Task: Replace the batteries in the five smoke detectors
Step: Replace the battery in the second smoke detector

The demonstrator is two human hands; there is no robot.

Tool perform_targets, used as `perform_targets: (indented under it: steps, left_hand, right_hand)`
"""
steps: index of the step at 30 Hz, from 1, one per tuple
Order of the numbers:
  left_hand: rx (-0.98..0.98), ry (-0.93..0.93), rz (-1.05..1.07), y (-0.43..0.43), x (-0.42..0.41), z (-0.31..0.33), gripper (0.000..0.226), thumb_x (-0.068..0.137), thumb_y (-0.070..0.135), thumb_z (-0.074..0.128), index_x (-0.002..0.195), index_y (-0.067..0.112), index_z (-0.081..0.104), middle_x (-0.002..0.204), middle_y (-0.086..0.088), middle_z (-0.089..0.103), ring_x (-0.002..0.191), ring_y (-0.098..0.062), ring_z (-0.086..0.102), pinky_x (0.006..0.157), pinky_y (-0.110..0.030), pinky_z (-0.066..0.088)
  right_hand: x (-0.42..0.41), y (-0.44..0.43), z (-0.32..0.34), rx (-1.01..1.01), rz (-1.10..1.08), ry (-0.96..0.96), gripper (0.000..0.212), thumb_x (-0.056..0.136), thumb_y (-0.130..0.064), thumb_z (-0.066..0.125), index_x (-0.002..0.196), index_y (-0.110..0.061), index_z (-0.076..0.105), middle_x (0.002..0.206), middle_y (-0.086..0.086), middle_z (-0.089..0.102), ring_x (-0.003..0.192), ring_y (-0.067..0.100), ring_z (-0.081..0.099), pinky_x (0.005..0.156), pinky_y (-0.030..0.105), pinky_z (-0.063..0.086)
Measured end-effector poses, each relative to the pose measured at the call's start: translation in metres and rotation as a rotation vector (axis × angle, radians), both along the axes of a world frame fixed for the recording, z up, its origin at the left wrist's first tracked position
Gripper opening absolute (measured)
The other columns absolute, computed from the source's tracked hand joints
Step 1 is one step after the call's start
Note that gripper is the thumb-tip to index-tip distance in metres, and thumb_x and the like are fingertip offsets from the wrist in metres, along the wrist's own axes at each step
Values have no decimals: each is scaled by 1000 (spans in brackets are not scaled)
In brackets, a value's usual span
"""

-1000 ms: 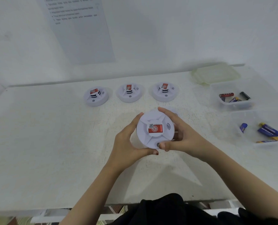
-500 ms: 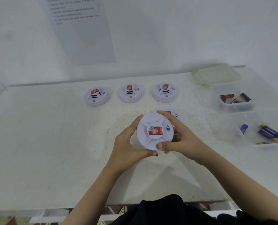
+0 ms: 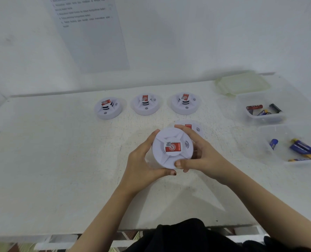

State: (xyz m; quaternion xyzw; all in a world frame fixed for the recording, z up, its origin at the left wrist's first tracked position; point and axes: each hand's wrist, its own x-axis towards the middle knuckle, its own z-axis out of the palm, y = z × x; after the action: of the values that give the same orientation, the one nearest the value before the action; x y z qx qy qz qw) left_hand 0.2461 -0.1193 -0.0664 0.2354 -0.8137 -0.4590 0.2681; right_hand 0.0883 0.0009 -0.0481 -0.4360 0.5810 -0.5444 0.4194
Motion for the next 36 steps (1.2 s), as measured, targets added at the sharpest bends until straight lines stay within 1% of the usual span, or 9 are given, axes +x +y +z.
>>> perform_targets:
  steps: [6, 14, 17, 20, 23, 25, 28, 31, 36]
  left_hand:
    - [3, -8, -10, -1, 1, -2, 100, 56, 23, 93, 143, 20, 44, 134, 11, 58, 126, -4, 52, 102, -32, 47]
    - [4, -3, -26, -3, 3, -4, 99, 55, 22, 93, 142, 20, 46, 132, 15, 59, 123, 0, 52, 101, -23, 47]
    - [0, -5, -40, -3, 4, -4, 99, 55, 25, 93, 142, 20, 45, 132, 15, 58, 123, 0, 52, 101, -21, 46]
    - [-9, 2, -63, -3, 4, -3, 97, 54, 24, 93, 139, 24, 47, 128, 23, 59, 122, 2, 52, 98, -14, 44]
    - [-22, 13, -73, -2, 5, -1, 94, 54, 23, 92, 134, 34, 45, 125, 34, 56, 120, 7, 52, 93, -6, 40]
    - [-25, 17, -72, -2, 5, -1, 94, 53, 18, 93, 132, 37, 45, 123, 36, 56, 118, 9, 52, 92, -5, 40]
    - [-32, 13, -77, -2, 5, -3, 93, 55, 14, 93, 132, 37, 46, 122, 34, 57, 117, 7, 53, 90, -6, 41]
    - [-24, 13, -81, -3, 5, -6, 95, 54, 18, 93, 137, 26, 47, 128, 26, 57, 120, 4, 53, 94, -9, 43]
    - [-24, 9, -91, -2, 7, -7, 95, 55, 25, 92, 138, 25, 46, 129, 26, 56, 121, 3, 53, 95, -9, 42]
  right_hand:
    - [1, -1, -3, 1, -2, -2, 82, 70, -8, 76, 138, -32, 37, 118, -2, 61, 94, 18, 65, 64, 34, 56]
    - [1, -2, -4, -1, 21, -25, 82, 71, -9, 76, 140, -31, 36, 120, 0, 60, 99, 20, 64, 65, 35, 55]
    - [0, 0, -4, 19, 42, -48, 83, 74, -12, 75, 142, -34, 32, 123, -4, 59, 104, 18, 63, 70, 36, 56]
    - [-2, 4, -3, 36, 61, -91, 74, 80, -18, 67, 140, -42, 30, 125, -10, 59, 104, 15, 63, 72, 33, 56]
    - [-3, 7, -2, 42, 73, -112, 65, 87, -20, 62, 137, -45, 30, 128, -6, 57, 106, 18, 63, 74, 33, 57]
    - [-3, 8, -3, 43, 73, -112, 65, 87, -20, 62, 138, -44, 30, 128, -5, 57, 106, 19, 63, 75, 34, 57]
    - [-2, 8, -3, 48, 69, -101, 65, 87, -19, 62, 139, -41, 30, 128, -6, 56, 108, 19, 62, 76, 38, 58]
    - [-2, 9, -4, 54, 70, -95, 67, 85, -21, 62, 141, -40, 30, 128, -8, 57, 109, 18, 62, 77, 40, 58]
    - [0, 9, -5, 70, 66, -88, 68, 87, -21, 63, 143, -36, 28, 128, -5, 57, 109, 18, 62, 77, 40, 58]
